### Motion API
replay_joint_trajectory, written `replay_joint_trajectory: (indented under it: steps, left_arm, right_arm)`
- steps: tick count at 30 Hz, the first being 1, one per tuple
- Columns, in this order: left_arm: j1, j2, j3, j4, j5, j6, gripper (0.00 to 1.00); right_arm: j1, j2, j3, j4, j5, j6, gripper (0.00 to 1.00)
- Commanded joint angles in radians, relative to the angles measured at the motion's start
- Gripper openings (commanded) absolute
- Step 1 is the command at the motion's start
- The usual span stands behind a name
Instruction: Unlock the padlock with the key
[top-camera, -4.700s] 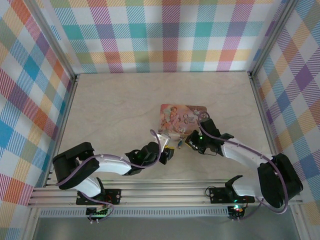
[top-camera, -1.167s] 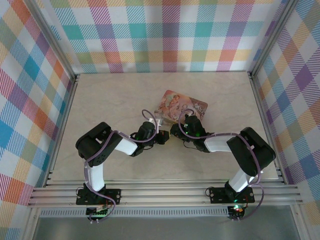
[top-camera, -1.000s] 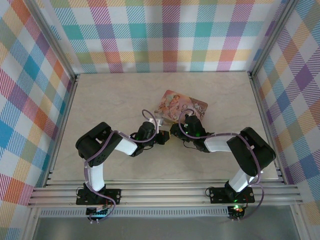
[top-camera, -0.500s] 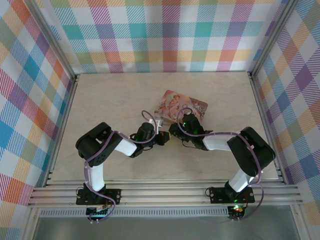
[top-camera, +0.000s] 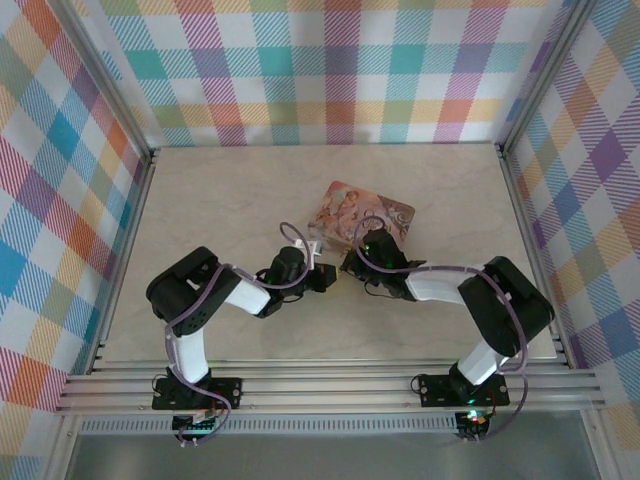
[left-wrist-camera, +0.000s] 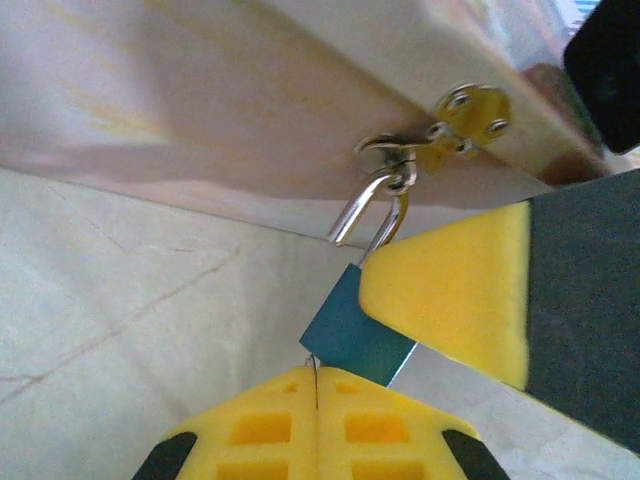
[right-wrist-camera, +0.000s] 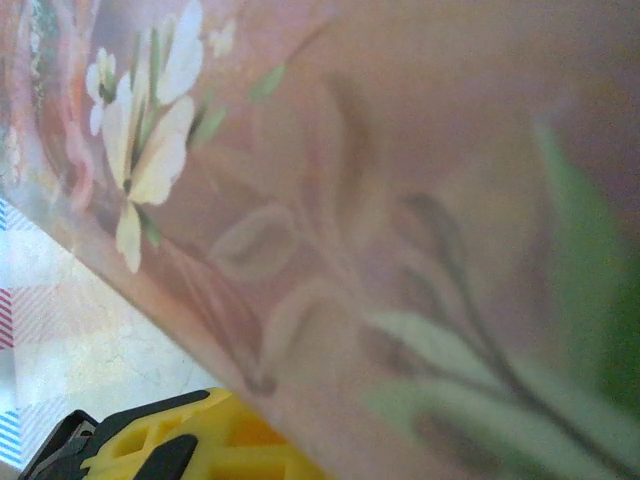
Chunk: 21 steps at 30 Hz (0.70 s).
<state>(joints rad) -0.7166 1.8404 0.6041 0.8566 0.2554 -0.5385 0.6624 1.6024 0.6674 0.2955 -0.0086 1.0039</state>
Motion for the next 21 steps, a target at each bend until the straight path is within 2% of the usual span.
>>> replay_joint_trajectory:
  steps: [1, 6, 12, 21]
  left_arm:
    - [0.002, -0.089, -0.023, -0.017, 0.015, 0.009, 0.04]
    - [0.002, -0.181, -0.045, -0.093, 0.007, 0.029, 0.1]
    - [0.002, -0.292, -0.064, -0.21, -0.012, 0.075, 0.11]
    - [0.002, -0.411, -0.101, -0.296, -0.052, 0.116, 0.11]
  right_arm:
    - [0.014, -0.067, -0.067, -0.136, 0.025, 0.067, 0.0]
    - [0.013, -0.202, -0.133, -0.173, 0.115, 0.148, 0.0]
    - [0.014, -0.323, -0.164, -0.249, 0.228, 0.205, 0.0]
    - [0.014, -0.382, -0.155, -0.258, 0.254, 0.224, 0.0]
